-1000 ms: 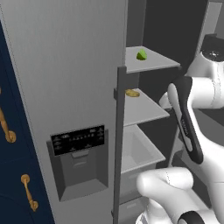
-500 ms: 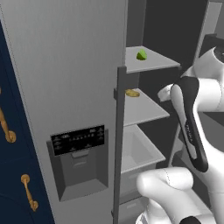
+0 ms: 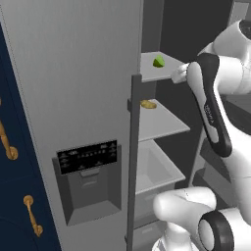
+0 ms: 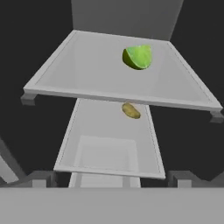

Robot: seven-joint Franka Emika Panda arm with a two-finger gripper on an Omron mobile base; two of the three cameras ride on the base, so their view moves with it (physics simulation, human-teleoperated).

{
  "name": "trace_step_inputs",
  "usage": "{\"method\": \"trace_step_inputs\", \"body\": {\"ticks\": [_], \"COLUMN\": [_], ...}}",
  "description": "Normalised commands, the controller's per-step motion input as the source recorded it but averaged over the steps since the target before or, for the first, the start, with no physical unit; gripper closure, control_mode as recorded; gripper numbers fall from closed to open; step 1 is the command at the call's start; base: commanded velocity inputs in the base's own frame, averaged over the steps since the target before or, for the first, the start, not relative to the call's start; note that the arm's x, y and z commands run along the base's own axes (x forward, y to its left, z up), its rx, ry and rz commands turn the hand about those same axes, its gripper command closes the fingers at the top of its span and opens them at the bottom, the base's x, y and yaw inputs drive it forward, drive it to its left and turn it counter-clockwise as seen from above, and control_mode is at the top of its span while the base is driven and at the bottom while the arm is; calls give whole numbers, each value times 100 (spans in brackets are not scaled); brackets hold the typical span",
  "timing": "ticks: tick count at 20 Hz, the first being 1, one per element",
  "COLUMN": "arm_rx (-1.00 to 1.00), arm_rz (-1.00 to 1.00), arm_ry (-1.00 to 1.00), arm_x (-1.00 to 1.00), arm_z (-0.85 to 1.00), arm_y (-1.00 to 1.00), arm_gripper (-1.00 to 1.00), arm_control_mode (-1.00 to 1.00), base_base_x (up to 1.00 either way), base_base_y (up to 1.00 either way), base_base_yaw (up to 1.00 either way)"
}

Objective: Grab a lemon wedge from the fridge and one ice cube from the ice bowl, and put them in the glass of lemonade.

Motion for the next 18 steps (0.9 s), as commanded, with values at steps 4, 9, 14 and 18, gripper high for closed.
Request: {"method": "trace_step_inputs", "body": {"ticks": [4, 9, 14, 18], "arm_rx": [0, 0, 1, 4], "arm_rz": [0, -5, -11, -6], "arm_ry": [0, 1, 0, 2], "arm_x": [100, 81, 92, 93], "arm_z": [-11, 0, 0, 0], "arm_y": [14, 19, 0, 0], "arm_gripper": [-100, -100, -100, -100], "arm_control_mode": [-100, -100, -100, -100], "base_base_x": [0, 0, 0, 0], "base_base_y": [0, 0, 0, 0], "base_base_yaw": [0, 0, 0, 0]}}
